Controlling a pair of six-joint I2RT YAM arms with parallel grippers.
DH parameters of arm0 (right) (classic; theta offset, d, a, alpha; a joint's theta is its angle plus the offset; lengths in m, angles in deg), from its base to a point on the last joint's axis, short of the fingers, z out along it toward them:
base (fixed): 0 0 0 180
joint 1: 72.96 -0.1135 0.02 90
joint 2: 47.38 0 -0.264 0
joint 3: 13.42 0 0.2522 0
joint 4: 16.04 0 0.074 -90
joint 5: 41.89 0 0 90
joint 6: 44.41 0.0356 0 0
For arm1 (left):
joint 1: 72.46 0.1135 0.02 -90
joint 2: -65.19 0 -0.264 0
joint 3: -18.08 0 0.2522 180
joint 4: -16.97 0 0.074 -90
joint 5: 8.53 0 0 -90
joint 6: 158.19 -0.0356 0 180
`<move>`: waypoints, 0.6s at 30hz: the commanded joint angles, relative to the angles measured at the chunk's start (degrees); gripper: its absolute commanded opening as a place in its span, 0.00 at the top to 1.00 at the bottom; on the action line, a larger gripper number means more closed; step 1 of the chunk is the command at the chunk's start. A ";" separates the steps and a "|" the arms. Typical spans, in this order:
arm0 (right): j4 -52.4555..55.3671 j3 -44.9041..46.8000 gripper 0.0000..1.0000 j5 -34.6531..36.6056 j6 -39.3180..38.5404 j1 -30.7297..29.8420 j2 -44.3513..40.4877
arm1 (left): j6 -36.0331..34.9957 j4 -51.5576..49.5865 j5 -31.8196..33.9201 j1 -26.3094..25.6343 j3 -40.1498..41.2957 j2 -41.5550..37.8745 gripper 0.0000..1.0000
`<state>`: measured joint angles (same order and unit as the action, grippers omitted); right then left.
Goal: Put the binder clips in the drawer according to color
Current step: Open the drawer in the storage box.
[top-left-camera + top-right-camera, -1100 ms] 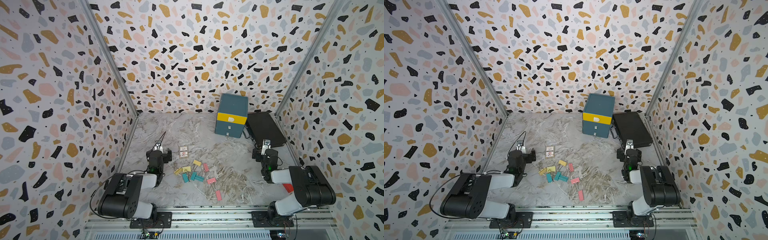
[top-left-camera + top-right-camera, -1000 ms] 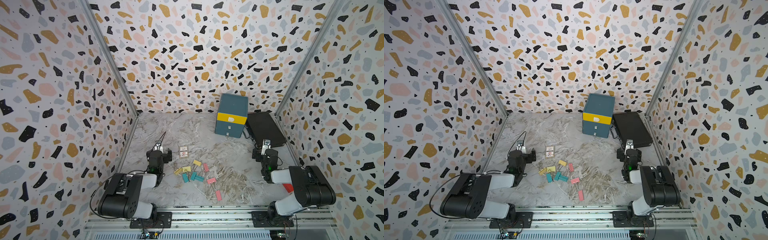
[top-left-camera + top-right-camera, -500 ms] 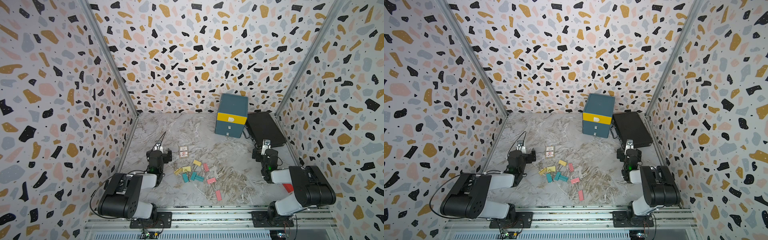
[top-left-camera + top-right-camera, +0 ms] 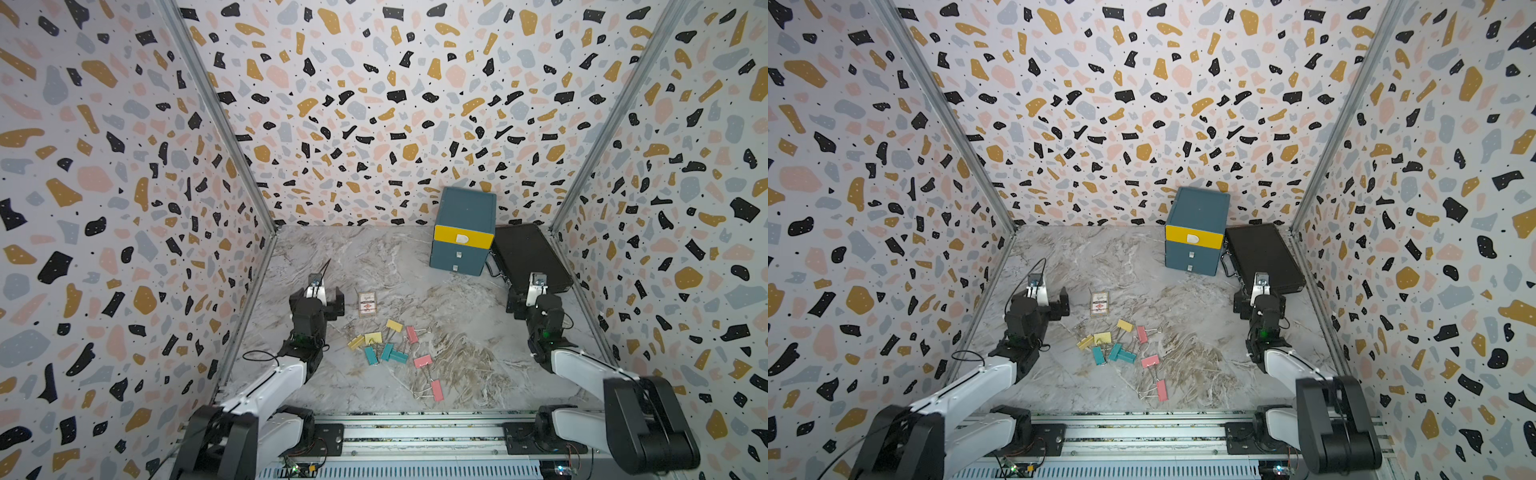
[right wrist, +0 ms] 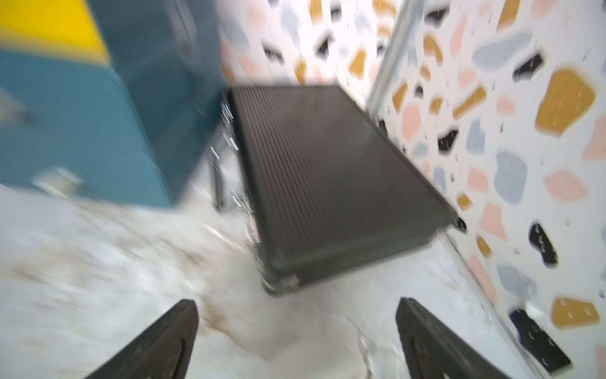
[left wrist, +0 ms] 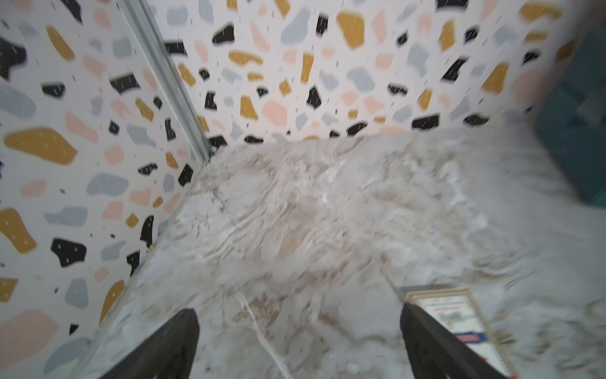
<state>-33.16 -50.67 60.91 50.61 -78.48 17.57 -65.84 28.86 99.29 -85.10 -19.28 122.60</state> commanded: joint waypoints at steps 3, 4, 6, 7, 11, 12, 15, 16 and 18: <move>25.52 -14.72 0.00 -14.33 37.26 -0.31 -5.23 | 36.24 -48.43 -0.95 -0.92 -22.26 -8.65 0.00; 21.39 -14.70 0.00 -22.52 41.93 0.40 -2.63 | 32.17 -47.18 -13.28 1.07 -24.14 -8.00 0.00; 13.72 -17.17 0.00 -33.85 47.87 -1.28 3.66 | 30.63 -52.25 -27.21 1.82 -29.24 -4.68 0.00; 13.70 -19.00 0.00 -33.49 50.83 -3.44 5.82 | 29.12 -57.92 -29.04 1.75 -32.72 -2.88 0.00; 13.82 -24.21 0.00 -26.58 56.73 -9.09 8.19 | 25.54 -66.95 -31.21 1.90 -35.37 -2.26 0.01; 13.66 -25.83 0.00 -25.93 58.68 -9.46 9.29 | 25.11 -67.40 -31.52 1.92 -34.85 -3.27 0.01; 8.41 -27.84 0.07 -25.34 65.72 -9.76 13.18 | 24.40 -67.01 -31.46 1.92 -32.52 -6.61 0.01; 6.64 -28.01 0.09 -24.66 68.19 -9.93 14.43 | 24.21 -66.76 -31.11 1.97 -31.55 -7.49 0.01; 3.93 -27.91 0.19 -22.79 72.58 -10.52 16.33 | 23.16 -66.69 -30.95 1.92 -30.28 -8.23 0.01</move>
<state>-23.54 -76.46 36.14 112.90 -88.56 33.09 -40.71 -35.97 70.33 -83.42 -50.49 116.26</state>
